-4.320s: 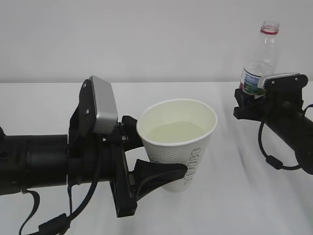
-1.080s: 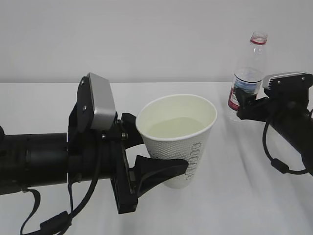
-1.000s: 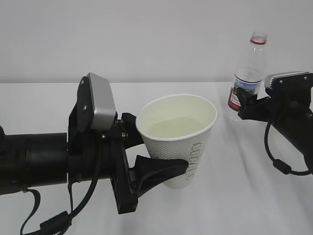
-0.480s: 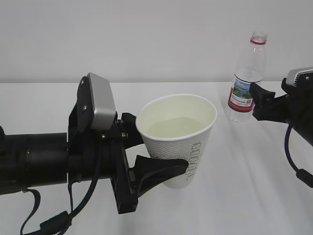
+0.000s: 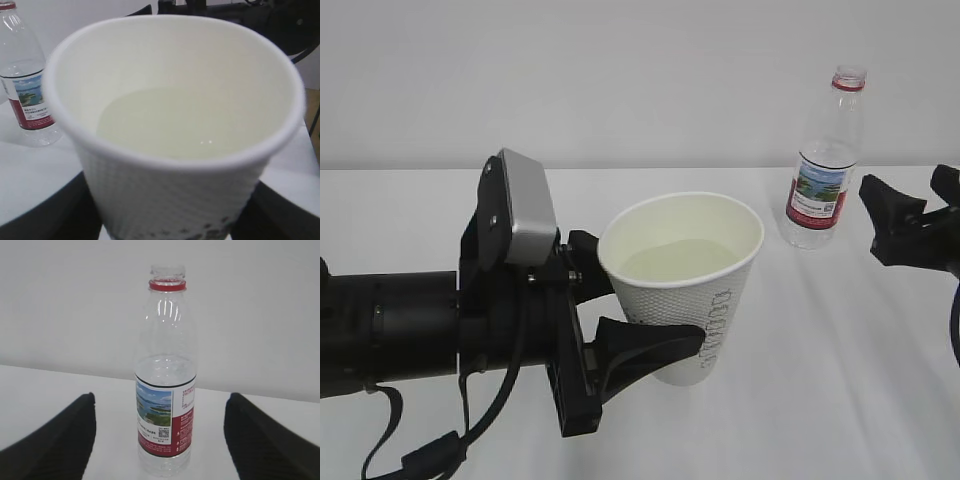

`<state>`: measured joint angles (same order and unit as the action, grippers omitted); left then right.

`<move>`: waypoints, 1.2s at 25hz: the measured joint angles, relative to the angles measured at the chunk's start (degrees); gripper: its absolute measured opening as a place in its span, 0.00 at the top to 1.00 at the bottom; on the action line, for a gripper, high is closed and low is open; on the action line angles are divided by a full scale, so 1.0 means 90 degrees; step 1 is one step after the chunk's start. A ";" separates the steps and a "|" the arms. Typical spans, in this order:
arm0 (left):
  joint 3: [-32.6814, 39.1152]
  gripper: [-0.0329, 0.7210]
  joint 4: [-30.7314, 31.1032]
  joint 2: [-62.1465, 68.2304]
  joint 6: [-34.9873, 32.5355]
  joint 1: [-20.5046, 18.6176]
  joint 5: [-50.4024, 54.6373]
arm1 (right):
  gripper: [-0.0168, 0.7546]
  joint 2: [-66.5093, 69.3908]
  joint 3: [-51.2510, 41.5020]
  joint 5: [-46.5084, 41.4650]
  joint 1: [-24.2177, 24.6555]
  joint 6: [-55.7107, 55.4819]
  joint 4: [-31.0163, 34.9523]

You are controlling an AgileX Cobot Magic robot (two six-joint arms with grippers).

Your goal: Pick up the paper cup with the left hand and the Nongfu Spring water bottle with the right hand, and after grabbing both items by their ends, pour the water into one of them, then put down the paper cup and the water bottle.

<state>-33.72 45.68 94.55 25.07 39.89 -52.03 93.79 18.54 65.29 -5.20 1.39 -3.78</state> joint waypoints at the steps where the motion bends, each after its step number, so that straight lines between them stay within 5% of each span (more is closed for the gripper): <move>1: 0.0000 0.30 0.0000 0.0000 0.0000 0.0000 0.0000 | 0.21 -0.0103 -0.0094 0.0000 0.0000 -0.0009 0.0000; 22: 0.0000 0.30 -0.0027 0.0000 0.0000 0.0000 0.0000 | 0.21 -0.0888 -0.0832 0.0000 0.0000 -0.0095 0.0000; 30: 0.0000 0.30 -0.0846 0.0000 -0.0571 0.0000 0.0000 | 0.21 -0.0888 -0.0832 0.0000 0.0000 -0.0095 0.0011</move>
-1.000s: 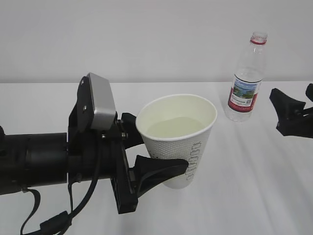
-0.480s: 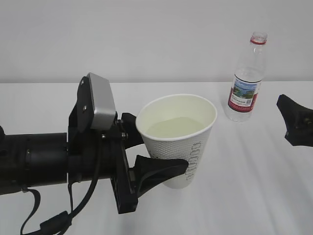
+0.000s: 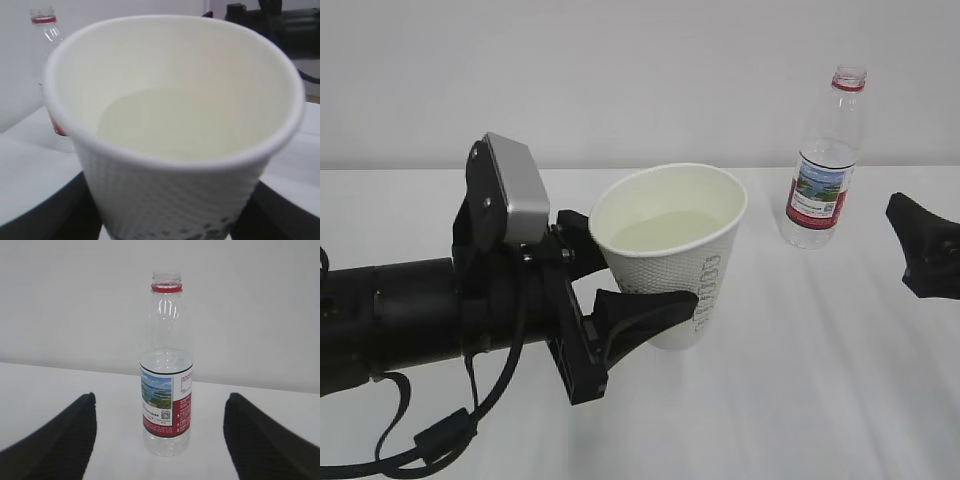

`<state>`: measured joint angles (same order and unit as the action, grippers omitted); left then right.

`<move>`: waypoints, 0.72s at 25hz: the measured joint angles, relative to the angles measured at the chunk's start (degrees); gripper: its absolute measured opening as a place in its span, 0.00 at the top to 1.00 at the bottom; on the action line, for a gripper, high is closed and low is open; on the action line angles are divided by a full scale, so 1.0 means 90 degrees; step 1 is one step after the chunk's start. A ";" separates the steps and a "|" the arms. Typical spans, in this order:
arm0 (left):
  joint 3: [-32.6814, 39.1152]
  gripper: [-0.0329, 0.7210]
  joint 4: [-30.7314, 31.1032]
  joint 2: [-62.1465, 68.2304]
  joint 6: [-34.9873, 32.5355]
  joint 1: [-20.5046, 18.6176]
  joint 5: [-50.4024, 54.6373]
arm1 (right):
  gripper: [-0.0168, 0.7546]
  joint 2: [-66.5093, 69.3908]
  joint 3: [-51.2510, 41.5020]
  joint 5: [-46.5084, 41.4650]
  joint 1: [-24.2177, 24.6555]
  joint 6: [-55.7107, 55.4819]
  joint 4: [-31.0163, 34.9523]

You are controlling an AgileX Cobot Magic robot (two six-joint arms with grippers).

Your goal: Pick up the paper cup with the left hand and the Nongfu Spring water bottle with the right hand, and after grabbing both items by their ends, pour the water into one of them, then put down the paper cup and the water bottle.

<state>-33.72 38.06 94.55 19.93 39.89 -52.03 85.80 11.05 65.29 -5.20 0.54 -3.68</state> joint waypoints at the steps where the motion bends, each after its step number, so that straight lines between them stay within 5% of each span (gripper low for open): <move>1: 0.0000 0.30 -0.0128 0.0000 -0.0100 0.0000 0.0000 | 0.21 0.0000 0.0000 0.0000 0.0000 0.0000 0.0000; 18: 0.0000 0.30 -0.1824 0.0000 -0.1066 -0.0107 0.0143 | 0.21 0.0000 0.0000 0.0000 0.0000 -0.0060 0.0000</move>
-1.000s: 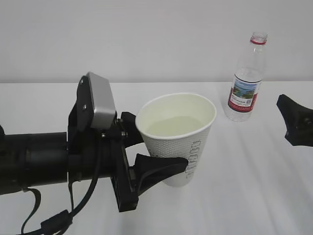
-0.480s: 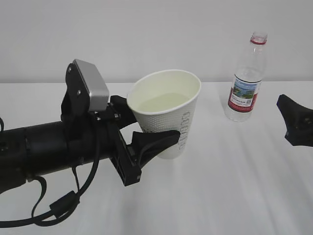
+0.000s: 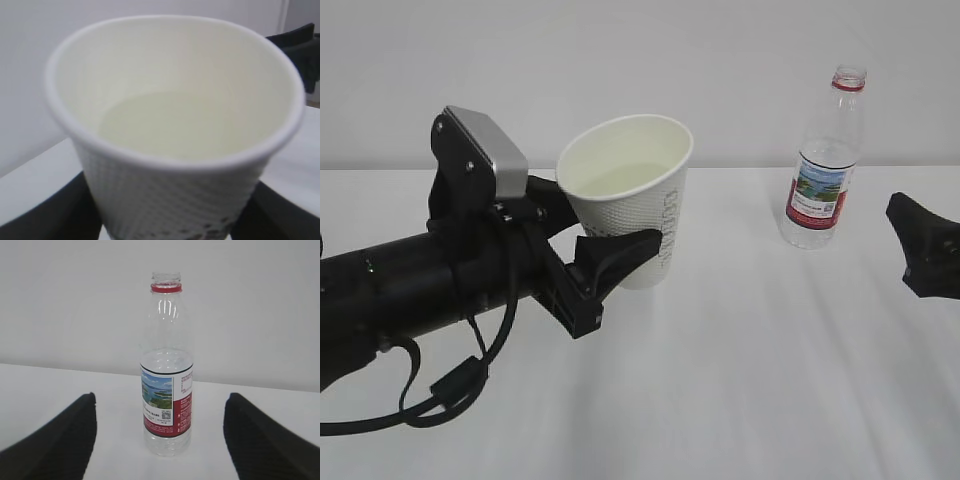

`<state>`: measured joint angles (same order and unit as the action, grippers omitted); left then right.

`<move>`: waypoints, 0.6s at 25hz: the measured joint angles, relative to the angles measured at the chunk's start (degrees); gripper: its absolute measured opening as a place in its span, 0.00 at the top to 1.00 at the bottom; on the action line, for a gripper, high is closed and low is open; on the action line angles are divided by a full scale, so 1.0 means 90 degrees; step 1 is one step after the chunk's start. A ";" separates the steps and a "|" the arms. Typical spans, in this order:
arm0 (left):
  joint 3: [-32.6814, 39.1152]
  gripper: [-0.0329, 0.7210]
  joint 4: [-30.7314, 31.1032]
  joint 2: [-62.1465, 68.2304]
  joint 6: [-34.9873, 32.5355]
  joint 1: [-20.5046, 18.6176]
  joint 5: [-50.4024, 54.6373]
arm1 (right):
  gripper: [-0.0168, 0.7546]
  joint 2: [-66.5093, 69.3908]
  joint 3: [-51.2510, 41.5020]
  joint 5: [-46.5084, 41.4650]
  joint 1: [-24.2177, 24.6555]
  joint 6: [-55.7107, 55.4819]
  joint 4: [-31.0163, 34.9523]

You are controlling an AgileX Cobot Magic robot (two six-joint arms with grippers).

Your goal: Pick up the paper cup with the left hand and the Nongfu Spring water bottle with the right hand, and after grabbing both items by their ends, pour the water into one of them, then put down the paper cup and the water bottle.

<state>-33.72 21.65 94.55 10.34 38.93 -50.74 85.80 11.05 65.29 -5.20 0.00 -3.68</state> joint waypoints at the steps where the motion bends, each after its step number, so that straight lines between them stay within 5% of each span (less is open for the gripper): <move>1: 0.0000 0.30 -0.0029 0.0000 0.0000 -0.0048 0.0000 | 0.21 0.0000 0.0000 0.0000 0.0000 0.0000 0.0000; 15: 0.0000 0.30 -0.0089 0.0000 -0.0024 -0.0736 0.0000 | 0.21 0.0000 0.0000 0.0000 0.0000 0.0000 0.0000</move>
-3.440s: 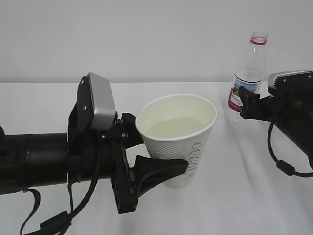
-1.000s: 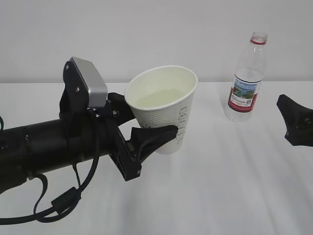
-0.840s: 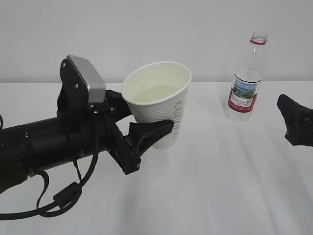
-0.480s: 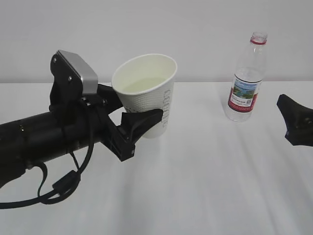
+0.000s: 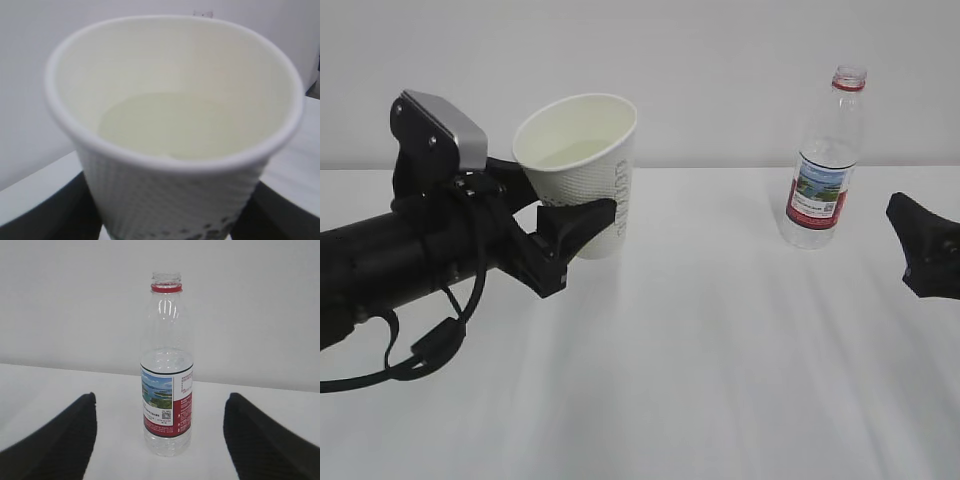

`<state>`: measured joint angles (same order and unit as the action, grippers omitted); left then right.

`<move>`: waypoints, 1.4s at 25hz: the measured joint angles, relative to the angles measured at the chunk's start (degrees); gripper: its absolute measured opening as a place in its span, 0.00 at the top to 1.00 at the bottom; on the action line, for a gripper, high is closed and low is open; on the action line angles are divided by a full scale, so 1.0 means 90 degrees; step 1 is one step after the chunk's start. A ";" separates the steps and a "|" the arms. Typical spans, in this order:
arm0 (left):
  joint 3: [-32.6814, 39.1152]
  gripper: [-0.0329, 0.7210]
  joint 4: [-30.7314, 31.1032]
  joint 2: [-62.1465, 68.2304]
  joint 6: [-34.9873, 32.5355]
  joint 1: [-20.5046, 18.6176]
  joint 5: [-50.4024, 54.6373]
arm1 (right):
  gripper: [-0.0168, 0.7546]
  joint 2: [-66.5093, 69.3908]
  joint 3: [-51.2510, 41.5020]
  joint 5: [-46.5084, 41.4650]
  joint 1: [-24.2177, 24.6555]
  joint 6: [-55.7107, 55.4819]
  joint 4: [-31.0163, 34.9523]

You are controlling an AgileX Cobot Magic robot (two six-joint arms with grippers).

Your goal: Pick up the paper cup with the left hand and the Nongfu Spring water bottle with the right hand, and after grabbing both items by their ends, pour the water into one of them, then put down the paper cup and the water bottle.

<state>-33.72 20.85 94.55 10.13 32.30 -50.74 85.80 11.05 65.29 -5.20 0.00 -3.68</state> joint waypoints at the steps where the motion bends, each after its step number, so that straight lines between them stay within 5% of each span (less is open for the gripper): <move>1: 0.0000 0.30 0.0000 0.0000 0.0000 -0.0041 0.0000 | 0.21 0.0000 0.0000 0.0000 0.0000 0.0000 0.0000; 35: 0.0000 0.30 -0.0897 0.0000 -0.0013 -0.2190 0.0036 | 0.21 0.0000 0.0000 0.0000 0.0000 0.0000 0.0000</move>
<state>-33.72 12.77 94.55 10.01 12.59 -50.42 85.80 11.05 65.29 -5.20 0.00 -3.68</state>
